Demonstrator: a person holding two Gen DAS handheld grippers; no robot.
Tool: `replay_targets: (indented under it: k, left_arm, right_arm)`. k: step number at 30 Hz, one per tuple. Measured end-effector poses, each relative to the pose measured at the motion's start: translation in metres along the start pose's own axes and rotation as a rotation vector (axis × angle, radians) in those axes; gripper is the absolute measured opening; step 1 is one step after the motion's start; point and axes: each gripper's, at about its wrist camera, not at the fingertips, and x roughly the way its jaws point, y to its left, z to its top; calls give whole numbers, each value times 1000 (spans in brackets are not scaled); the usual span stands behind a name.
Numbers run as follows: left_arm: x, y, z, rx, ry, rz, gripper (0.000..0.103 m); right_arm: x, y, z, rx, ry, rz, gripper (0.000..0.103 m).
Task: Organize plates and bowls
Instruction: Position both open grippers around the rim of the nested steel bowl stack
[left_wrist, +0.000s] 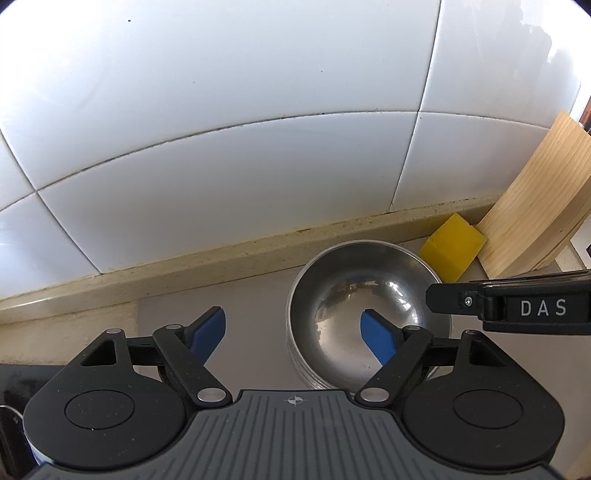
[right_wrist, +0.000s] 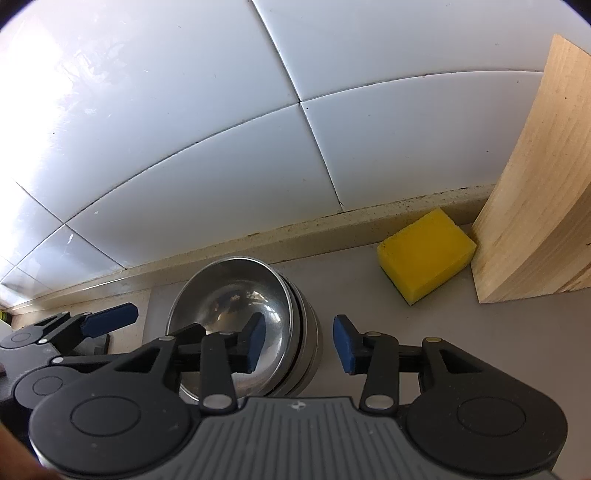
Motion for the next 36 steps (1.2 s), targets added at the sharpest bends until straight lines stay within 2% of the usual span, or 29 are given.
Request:
replay_targets:
  k: [12,23,26,29,36]
  left_arm:
    - [1,1,-2,0,10,-2,81]
    - [-5,0,-6,-4,-1,0,85]
    - [-6,0,-5,-6,-4,3,86]
    - [-7,0,-5,-6,-10,7,90]
    - [-5,0,-5,-15,-1,6,98]
  right_arm:
    - [0,4,-1,-9,12,8,24]
    - [-14,3,-7,-10,17,27,27]
    - [-16,4,-7,-12,11,21,33]
    - [-17,2,-4,-3,7,19,35]
    - [-7,-2,0,50,33,64,51]
